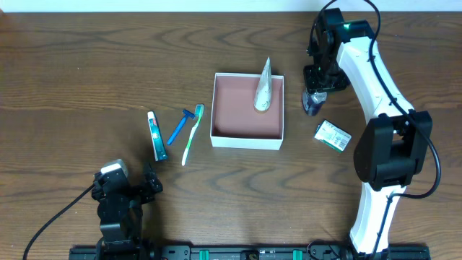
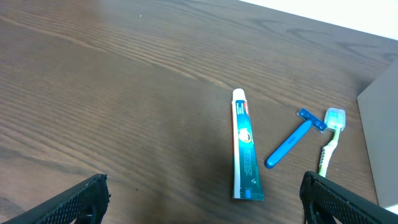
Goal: Pack container
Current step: 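Release the tube, move the right gripper to the blue bottle, grasp it, then carry the blue bottle into the box's left side and release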
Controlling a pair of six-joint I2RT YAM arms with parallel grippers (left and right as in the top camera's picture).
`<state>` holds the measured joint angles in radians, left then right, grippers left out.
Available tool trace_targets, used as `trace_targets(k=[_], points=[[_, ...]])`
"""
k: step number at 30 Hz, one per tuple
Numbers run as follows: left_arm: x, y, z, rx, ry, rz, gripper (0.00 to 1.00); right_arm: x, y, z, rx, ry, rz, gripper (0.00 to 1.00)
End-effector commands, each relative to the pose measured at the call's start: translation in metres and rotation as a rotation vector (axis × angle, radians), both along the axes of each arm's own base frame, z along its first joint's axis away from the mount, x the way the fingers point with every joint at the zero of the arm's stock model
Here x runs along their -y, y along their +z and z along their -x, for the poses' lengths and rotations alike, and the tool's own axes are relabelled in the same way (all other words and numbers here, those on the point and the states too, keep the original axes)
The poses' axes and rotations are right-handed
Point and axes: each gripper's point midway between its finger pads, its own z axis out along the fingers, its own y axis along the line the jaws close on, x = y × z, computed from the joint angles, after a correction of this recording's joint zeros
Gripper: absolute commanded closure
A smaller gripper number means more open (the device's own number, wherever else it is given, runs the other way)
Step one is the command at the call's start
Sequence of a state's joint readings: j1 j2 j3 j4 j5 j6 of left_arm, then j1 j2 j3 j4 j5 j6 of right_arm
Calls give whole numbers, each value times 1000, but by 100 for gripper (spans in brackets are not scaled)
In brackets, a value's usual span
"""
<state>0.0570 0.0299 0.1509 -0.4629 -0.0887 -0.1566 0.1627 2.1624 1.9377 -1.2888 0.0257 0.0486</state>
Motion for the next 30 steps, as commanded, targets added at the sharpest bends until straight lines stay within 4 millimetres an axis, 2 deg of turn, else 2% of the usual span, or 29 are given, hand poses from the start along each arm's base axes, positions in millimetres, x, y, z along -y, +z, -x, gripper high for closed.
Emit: trace_targets(k=[1,4,8,10,14,16,19,25,30], points=[[-1,-7,0,-13,0,-11,2,3,4,-2,14,-12,2,53],[-1,-7,0,-13,0,-11,2,3,17,-5,49,-12,0,53],[-1,-7,0,-13,0,-11,2,2,42,-7,105,-12,-10,60],[-1,-7,0,-13,0,-11,2,2,54,-6,133,-13,-15,60],[-1,-7,0,-13,0,-11,2,3,79,-3,193,-43,-30,66],[-1,-7,0,-13,0,-11,2,2,92,0,217,-53,-37,74],[-1,-7,0,-13,0,-11,2,-4,112,8,254,-43,-47,74],[-1,-7,0,-13,0,-11,2,-28,171,30,393,-23,-98,75],[-1,-7,0,-13,0,-11,2,-53,224,53,540,-13,-176,84]])
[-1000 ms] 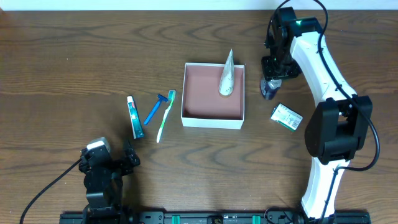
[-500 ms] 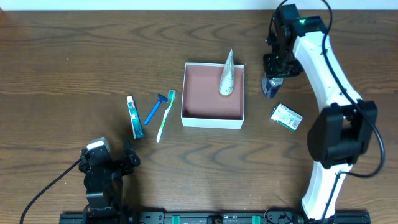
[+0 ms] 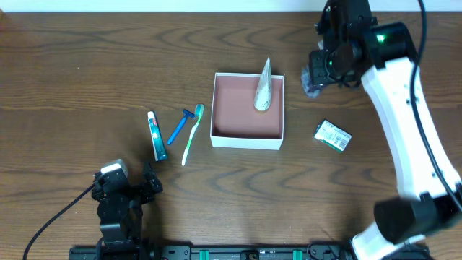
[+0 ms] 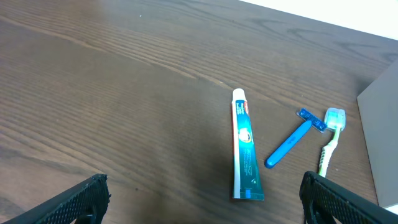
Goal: Pack container
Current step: 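Carry the blue bottle into the box's left side and release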
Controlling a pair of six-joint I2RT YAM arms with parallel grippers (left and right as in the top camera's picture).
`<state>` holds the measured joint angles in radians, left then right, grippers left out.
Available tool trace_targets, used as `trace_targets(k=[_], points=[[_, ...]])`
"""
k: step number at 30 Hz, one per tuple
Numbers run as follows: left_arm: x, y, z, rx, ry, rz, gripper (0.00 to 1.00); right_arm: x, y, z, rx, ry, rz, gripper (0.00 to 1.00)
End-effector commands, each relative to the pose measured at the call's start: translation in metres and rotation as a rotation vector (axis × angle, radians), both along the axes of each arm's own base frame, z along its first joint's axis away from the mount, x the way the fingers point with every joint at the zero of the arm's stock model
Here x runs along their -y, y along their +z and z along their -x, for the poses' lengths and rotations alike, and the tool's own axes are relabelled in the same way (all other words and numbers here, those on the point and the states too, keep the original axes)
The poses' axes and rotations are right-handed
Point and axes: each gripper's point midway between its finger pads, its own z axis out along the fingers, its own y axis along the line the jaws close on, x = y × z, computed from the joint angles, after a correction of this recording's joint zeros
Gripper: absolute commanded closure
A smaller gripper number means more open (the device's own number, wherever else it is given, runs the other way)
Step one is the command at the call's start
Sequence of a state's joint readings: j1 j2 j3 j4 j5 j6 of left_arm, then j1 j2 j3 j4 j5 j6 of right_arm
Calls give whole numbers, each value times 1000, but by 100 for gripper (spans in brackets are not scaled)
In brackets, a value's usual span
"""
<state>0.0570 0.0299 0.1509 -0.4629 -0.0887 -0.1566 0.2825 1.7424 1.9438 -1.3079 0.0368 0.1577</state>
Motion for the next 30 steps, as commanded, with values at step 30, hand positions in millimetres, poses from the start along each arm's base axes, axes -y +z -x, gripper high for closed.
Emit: trace_targets(k=[30], points=[[-1,-7,0,-13,0,-11,2,-185,-81,-4,-5,125,-26,89]])
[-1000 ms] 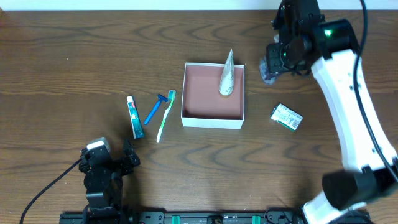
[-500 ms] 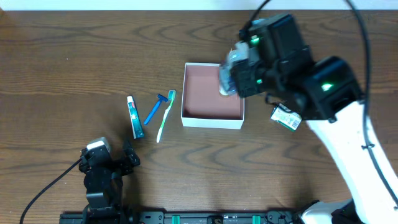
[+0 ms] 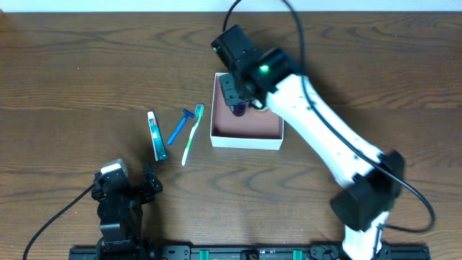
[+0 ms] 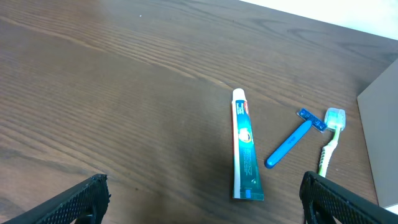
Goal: Pack container
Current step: 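Carry the blue bottle into the box's left side and release, then move the right gripper to the green soap box and grasp it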
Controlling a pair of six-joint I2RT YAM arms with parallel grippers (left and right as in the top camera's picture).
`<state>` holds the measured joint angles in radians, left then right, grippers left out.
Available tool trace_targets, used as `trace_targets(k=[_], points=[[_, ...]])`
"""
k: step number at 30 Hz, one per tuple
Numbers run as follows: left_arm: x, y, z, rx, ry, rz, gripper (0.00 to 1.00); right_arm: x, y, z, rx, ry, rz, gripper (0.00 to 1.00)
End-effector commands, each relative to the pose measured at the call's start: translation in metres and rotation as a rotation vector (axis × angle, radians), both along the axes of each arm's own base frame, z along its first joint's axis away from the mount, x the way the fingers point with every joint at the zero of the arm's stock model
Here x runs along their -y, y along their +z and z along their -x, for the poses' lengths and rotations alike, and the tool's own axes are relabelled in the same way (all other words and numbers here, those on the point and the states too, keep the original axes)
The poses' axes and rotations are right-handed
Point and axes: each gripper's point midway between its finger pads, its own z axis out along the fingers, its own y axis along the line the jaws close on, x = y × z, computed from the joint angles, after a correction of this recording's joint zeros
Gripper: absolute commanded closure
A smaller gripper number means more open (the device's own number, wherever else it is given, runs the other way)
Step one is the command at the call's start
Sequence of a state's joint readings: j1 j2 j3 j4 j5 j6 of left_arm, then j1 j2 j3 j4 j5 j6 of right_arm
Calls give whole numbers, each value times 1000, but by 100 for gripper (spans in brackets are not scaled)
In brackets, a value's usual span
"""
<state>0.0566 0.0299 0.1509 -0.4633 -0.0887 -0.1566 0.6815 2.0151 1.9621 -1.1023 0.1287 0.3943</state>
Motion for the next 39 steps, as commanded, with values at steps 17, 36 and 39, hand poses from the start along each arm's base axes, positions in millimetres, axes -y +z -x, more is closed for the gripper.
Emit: trace_targets(k=[17,36,39], points=[[-1,-7,0,-13,0,-11,2,-25,-6,-29,71,-3,-67,29],[-1,-7,0,-13,0,-11,2,158,167,50,241,-254,-37,14],[-1,-7,0,-13,0,-11,2,204,150,56,143,-393,7,14]])
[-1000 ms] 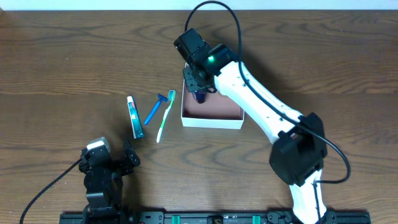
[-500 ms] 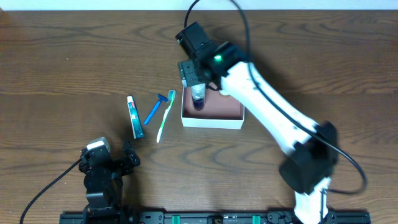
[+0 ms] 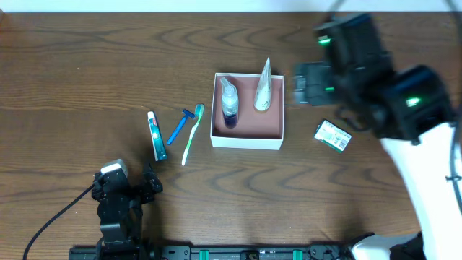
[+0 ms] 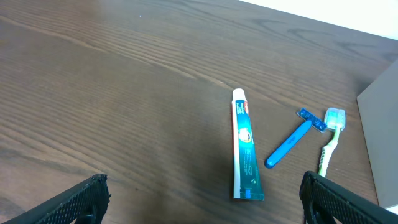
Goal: Pack container
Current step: 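Move the right gripper to the green soap box and grasp it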
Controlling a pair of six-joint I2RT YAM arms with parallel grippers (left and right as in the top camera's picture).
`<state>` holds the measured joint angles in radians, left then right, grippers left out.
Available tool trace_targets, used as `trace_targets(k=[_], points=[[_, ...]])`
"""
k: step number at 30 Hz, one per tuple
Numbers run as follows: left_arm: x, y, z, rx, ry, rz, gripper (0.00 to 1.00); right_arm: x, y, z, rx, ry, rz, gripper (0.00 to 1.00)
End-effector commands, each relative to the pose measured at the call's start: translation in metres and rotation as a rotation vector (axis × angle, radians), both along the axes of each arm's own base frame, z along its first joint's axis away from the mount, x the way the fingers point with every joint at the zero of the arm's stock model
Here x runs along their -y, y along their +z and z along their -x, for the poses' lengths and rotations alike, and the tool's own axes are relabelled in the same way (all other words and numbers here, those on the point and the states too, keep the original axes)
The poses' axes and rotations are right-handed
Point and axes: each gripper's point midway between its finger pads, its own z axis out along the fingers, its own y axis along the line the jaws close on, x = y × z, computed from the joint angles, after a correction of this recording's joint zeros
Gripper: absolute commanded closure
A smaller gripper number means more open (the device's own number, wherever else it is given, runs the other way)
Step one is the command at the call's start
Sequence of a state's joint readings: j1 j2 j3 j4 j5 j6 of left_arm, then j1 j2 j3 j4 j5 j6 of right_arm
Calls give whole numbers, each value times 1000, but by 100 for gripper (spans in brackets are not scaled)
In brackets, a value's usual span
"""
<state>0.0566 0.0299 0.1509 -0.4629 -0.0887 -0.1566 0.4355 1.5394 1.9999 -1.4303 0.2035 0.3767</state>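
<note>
A white box (image 3: 247, 141) with a pink floor sits mid-table. In it stand a clear bottle with dark blue contents (image 3: 229, 103) and a silver cone-shaped tube (image 3: 263, 88). Left of the box lie a toothpaste tube (image 3: 157, 135) (image 4: 244, 148), a blue razor (image 3: 180, 126) (image 4: 293, 139) and a green toothbrush (image 3: 192, 133) (image 4: 329, 139). A green-and-white packet (image 3: 333, 136) lies right of the box. My right gripper (image 3: 307, 82), blurred, hovers right of the box holding nothing. My left gripper (image 4: 202, 202) rests open, short of the toothpaste.
The left arm's base (image 3: 115, 206) sits at the front left edge of the wooden table (image 3: 72, 87). The big white right arm (image 3: 422, 152) spans the right side, above the packet.
The bottle now stands in the left part of the box, let go. My right gripper, then over the box with the bottle, is now right of it. The left arm is unchanged.
My right gripper was down on the bottle on the table right of the box. Then it held the bottle higher at the back right. Then it was over the box with it. Now the bottle stands inside and the gripper is away.
</note>
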Motion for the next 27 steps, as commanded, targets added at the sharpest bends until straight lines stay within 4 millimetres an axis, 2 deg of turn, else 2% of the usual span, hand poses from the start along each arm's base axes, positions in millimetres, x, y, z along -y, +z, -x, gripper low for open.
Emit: trace_targets(k=[1,4,8,11,14,16,19,21,23,25,27], points=[[-1,-7,0,-13,0,-11,2,41,-23,-5,-91,-159,24,14],[-1,-7,0,-13,0,-11,2,59,-51,-6,-186,-210,18,13],[-1,-7,0,-13,0,-11,2,74,-108,-5,-317,-255,47,11],[-1,-7,0,-13,0,-11,2,79,-155,-1,-408,-212,99,1],[-1,-7,0,-13,0,-11,2,80,-192,5,-471,-205,116,1],[-1,-7,0,-13,0,-11,2,78,-215,11,-511,-285,77,1],[-1,-7,0,-13,0,-11,2,85,-239,10,-530,-326,76,1],[-1,-7,0,-13,0,-11,2,86,-249,-2,-499,-174,116,1],[-1,-7,0,-13,0,-11,2,78,-256,-12,-466,71,146,1],[-1,-7,0,-13,0,-11,2,73,-261,-15,-448,233,179,1],[-1,-7,0,-13,0,-11,2,74,-268,-14,-443,325,215,1]])
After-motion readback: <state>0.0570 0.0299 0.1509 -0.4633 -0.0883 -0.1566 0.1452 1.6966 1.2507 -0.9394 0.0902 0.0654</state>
